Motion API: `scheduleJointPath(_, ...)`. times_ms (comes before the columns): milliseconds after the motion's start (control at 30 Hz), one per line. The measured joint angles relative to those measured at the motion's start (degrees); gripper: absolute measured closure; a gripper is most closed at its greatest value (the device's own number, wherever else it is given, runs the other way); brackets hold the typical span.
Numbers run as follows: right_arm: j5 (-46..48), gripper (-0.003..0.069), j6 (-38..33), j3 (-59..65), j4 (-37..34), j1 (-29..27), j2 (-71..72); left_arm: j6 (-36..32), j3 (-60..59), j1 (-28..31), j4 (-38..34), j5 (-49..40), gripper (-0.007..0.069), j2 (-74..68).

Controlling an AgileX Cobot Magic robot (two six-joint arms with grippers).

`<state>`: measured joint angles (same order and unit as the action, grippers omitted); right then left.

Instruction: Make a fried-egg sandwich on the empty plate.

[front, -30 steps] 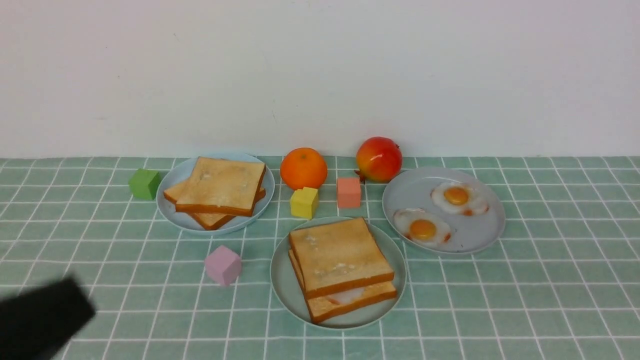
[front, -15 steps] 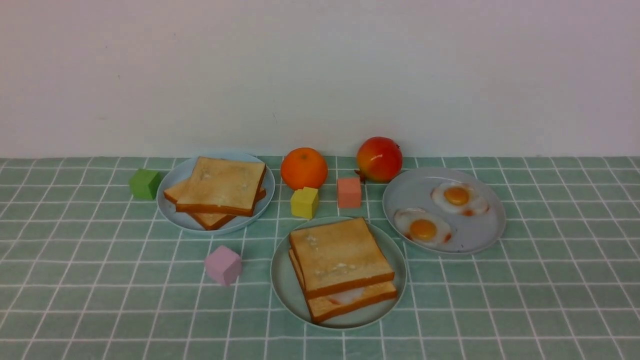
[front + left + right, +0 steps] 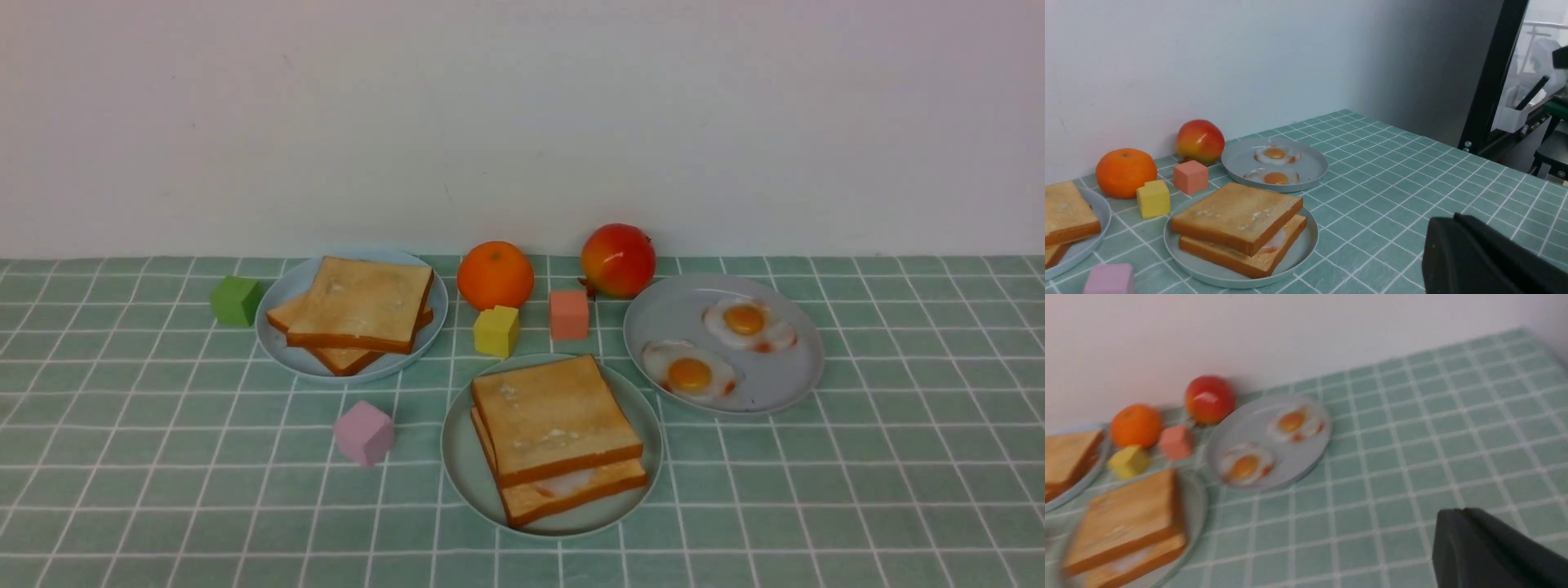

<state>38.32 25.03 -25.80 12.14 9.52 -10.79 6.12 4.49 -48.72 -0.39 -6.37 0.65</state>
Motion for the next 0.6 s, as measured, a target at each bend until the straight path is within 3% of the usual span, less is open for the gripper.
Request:
scheduleJointPath(67,-9.4,0.0674,-6.6,8.0,-2.7,-5.3,3.1,0.0,0.0,0.0,0.0,-0.2,0.0638,0.0)
scheduleJointPath(200,-20.8,0.0674,-14.1,21.9,-4.6,-10.0,8.8,0.0,0.0,0.0,0.0,-0.3,0.0638,0.0)
scheduleJointPath(600,-17.1,0.0674,-17.3,26.9,-4.9,-8.8,11.4,0.0,0.0,0.0,-0.1,-0.5,0.0637,0.0)
